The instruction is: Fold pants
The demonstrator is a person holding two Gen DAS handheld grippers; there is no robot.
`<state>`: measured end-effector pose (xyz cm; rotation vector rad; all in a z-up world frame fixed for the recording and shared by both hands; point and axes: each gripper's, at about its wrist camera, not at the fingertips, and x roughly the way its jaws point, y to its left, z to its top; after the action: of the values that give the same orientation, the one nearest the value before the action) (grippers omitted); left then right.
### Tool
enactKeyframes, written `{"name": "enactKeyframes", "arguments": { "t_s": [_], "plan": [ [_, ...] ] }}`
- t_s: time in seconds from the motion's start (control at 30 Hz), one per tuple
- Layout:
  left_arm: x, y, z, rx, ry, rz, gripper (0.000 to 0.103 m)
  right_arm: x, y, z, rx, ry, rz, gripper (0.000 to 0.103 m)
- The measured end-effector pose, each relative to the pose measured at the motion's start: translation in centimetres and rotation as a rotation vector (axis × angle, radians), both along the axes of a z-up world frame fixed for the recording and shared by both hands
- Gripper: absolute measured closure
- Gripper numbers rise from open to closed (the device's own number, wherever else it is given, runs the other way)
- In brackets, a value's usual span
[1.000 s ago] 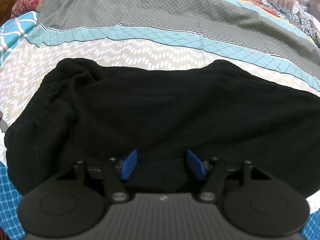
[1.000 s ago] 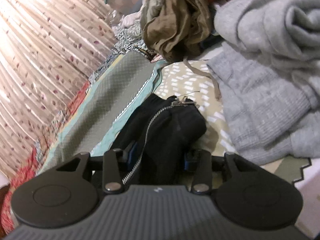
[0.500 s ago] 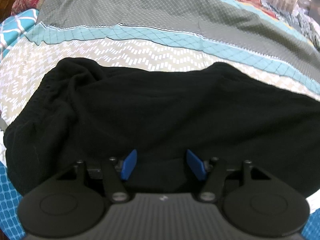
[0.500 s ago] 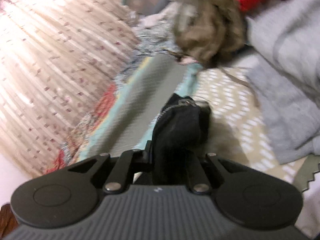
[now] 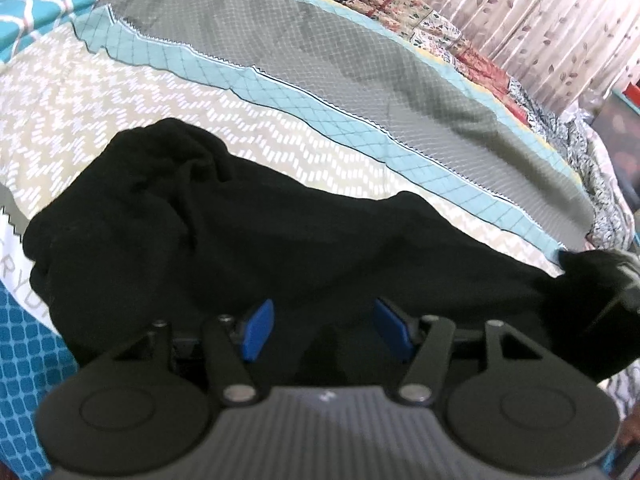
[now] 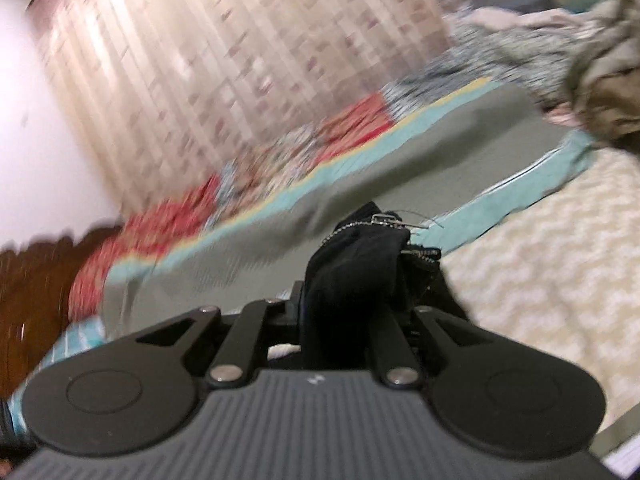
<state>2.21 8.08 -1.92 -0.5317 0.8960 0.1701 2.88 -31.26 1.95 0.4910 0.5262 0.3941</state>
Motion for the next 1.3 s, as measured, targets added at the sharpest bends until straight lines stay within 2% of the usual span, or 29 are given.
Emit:
{"name": "enactKeyframes", "arguments": {
  "t_s": [0.1,0.23,0.27,0.33,0.4,0.43,0.57,0.67,0.8,0.9,0.97,1.07,1.1,1.13,1.2,1.23,1.3],
  "plan": [
    [-0.2,-0.1,-0.3,-0.007,0.007,-0.007,0.046,0.2,3.4,-1.7,-0.012,0.063,0.078,0.09],
    [-0.1,-0.6,-0.6,-0.02,0.017,-0.035,0.046,0.3,7.9,-4.1,-0.131,0.146,0.197,0.088],
    [-0.2,-0.7,-0.7,-0.021,0.019,-0.042,0.046,0.1,8.7,-4.6,-0.17,0.164,0.224,0.084],
    [-0.1,-1.0,-0.8,-0.025,0.022,-0.056,0.045,-0.5,10.1,-5.6,-0.278,0.183,0.311,0.064],
    [-0.1,-1.4,-0.9,-0.03,0.025,-0.068,0.045,-1.6,10.3,-5.1,-0.332,0.141,0.349,0.047],
    [-0.1,-1.5,-0.9,-0.031,0.025,-0.073,0.045,-2.1,10.2,-4.5,-0.347,0.115,0.359,0.044],
    [0.3,-2.5,-1.1,-0.041,0.028,-0.084,0.045,-3.3,8.8,-2.7,-0.339,0.023,0.375,0.042],
    [1.3,-3.5,-1.0,-0.053,0.024,-0.117,0.045,-3.3,6.8,-1.9,-0.283,0.003,0.308,0.043],
    [3.7,-6.1,-0.4,-0.062,0.016,-0.191,0.045,-3.1,2.0,-1.5,-0.24,-0.002,0.074,0.043],
    [6.3,-8.3,-1.0,-0.117,0.037,-0.254,0.04,-2.7,-1.6,-2.0,-0.22,0.039,-0.076,0.042],
    [8.2,-9.6,-1.7,-0.15,0.063,-0.275,0.039,-1.9,-3.3,-2.7,-0.181,0.094,-0.131,0.04],
    [10.3,-10.9,-2.9,-0.2,0.095,-0.279,0.039,-0.8,-4.6,-3.7,-0.114,0.15,-0.135,0.04],
    [10.9,-11.3,-3.4,-0.232,0.105,-0.28,0.047,-0.6,-4.6,-4.1,-0.111,0.163,-0.126,0.041],
    [11.3,-11.7,-3.9,-0.252,0.112,-0.285,0.063,0.0,-4.3,-4.5,-0.108,0.187,-0.097,0.044],
    [11.9,-12.7,-4.6,-0.217,0.137,-0.282,0.08,0.7,-3.9,-5.6,-0.113,0.249,-0.035,0.087],
    [11.9,-13.1,-4.8,-0.215,0.137,-0.286,0.082,0.5,-4.0,-5.6,-0.125,0.242,-0.043,0.087],
    [11.5,-13.6,-4.2,-0.263,0.097,-0.323,0.082,-0.4,-4.7,-4.9,-0.119,0.191,-0.081,0.089]
  ]
}}
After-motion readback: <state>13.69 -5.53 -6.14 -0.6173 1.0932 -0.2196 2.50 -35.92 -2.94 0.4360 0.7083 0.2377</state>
